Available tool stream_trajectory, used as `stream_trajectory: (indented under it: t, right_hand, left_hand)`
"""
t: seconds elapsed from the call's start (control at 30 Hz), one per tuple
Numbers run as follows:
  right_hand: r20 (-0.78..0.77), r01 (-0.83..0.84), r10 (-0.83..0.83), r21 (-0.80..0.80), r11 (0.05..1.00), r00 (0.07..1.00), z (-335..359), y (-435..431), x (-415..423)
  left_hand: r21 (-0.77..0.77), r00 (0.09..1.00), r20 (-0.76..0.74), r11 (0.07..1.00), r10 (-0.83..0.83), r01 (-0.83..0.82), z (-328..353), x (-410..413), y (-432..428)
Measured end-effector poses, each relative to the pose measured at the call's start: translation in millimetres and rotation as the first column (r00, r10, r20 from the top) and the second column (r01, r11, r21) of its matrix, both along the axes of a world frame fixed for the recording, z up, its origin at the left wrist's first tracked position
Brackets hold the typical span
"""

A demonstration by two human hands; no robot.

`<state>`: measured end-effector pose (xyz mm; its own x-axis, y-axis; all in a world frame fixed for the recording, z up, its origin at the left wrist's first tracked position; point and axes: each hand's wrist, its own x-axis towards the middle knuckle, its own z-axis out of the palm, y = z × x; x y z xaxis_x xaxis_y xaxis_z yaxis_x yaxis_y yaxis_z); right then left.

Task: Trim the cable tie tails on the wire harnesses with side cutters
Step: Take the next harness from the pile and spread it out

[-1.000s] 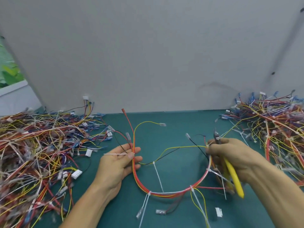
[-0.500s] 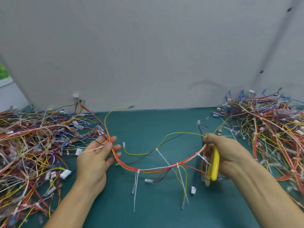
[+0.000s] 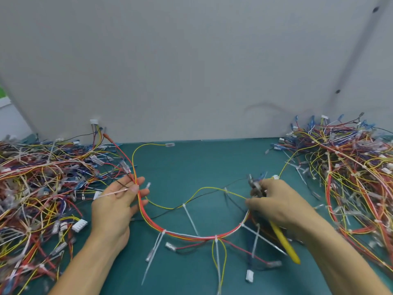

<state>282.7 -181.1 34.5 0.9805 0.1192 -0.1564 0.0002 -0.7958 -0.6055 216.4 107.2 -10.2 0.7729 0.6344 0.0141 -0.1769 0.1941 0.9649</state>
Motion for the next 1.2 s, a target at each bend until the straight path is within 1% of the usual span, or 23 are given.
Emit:
stream_trajectory:
  t: [0.03, 0.1, 0.13, 0.2, 0.23, 0.27, 0.33, 0.4, 0.47, 0.57, 0.6, 0.7, 0.8, 0.9, 1.0, 1.13, 1.2]
  right_hand:
    - [-0.041, -0.026, 0.027, 0.041, 0.999, 0.999, 2.7, -3.8, 1.9]
    - [-0.031, 0.017, -0.014, 0.103, 0.995, 0.999, 10.2, -18.3, 8.5]
    - [0.016, 0.049, -0.050, 0.071, 0.996, 0.999, 13.9, -28.1, 12.9]
    - [0.116, 0.112, -0.097, -0.129, 0.985, 0.989, 18.2, -47.1, 18.8]
    - [0.157, 0.137, -0.107, -0.196, 0.971, 0.982, 18.1, -54.2, 20.5]
    - [0.189, 0.139, -0.099, -0.213, 0.967, 0.977, 16.7, -59.3, 22.7]
    - [0.258, 0.072, -0.023, -0.179, 0.981, 0.966, 12.0, -61.0, 24.6]
    - [0.326, -0.053, 0.110, -0.178, 0.983, 0.939, 5.7, -53.4, 24.5]
    - [0.381, -0.148, 0.238, -0.251, 0.957, 0.894, -3.9, -41.6, 24.1]
    - [0.420, -0.212, 0.396, -0.419, 0.883, 0.817, -20.4, -26.8, 26.8]
    - [0.412, -0.222, 0.423, -0.451, 0.864, 0.807, -24.5, -25.1, 28.6]
    - [0.409, -0.229, 0.446, -0.478, 0.848, 0.796, -28.6, -26.6, 34.5]
    - [0.399, -0.229, 0.431, -0.462, 0.857, 0.809, -24.2, -31.4, 35.3]
    - [0.299, -0.270, 0.391, -0.375, 0.887, 0.870, -18.3, -33.9, 32.4]
    - [0.198, -0.275, 0.332, -0.266, 0.924, 0.922, -7.4, -36.8, 27.8]
    - [0.184, -0.264, 0.293, -0.165, 0.950, 0.938, 10.3, -41.8, 25.3]
    - [0.175, -0.267, 0.291, -0.151, 0.952, 0.941, 16.3, -41.2, 23.1]
  left_hand:
    - [0.010, 1.000, -0.003, 1.000, 0.003, -0.003, -0.3, -0.1, 0.8]
    - [0.021, 1.000, -0.010, 1.000, 0.007, -0.007, -1.0, -0.2, 2.9]
    - [0.025, 1.000, -0.013, 1.000, 0.010, -0.009, -1.1, -0.3, 4.0]
    - [0.035, 1.000, -0.020, 0.999, 0.016, -0.015, -1.4, -0.1, 5.8]
    - [0.040, 1.000, -0.024, 0.999, 0.018, -0.017, -1.7, 0.3, 6.3]
    - [0.045, 0.999, -0.027, 0.999, 0.019, -0.018, -2.1, 0.6, 6.8]
    - [0.054, 0.999, -0.033, 0.998, 0.019, -0.017, -2.8, 0.7, 7.4]
    - [0.063, 0.999, -0.036, 0.998, 0.022, -0.020, -3.2, 0.7, 7.9]
    - [0.068, 0.999, -0.041, 0.997, 0.024, -0.021, -3.6, 0.6, 8.1]
    - [0.068, 0.999, -0.039, 0.997, 0.031, -0.028, -3.6, 0.4, 8.8]
    - [0.069, 0.999, -0.038, 0.997, 0.034, -0.031, -3.3, 0.6, 9.1]
    - [0.070, 0.998, -0.037, 0.997, 0.044, -0.041, -3.1, 0.7, 10.6]
    - [0.065, 0.998, -0.038, 0.997, 0.050, -0.047, -3.3, 0.9, 12.4]
    - [0.064, 0.997, -0.040, 0.996, 0.065, -0.062, -2.4, 1.2, 15.5]
    - [0.075, 0.995, -0.043, 0.993, 0.092, -0.088, -0.6, -0.3, 18.9]
    - [0.075, 0.992, -0.053, 0.991, 0.115, -0.111, 2.9, -2.1, 21.8]
    - [0.072, 0.990, -0.066, 0.990, 0.123, -0.118, 4.2, -2.5, 21.2]
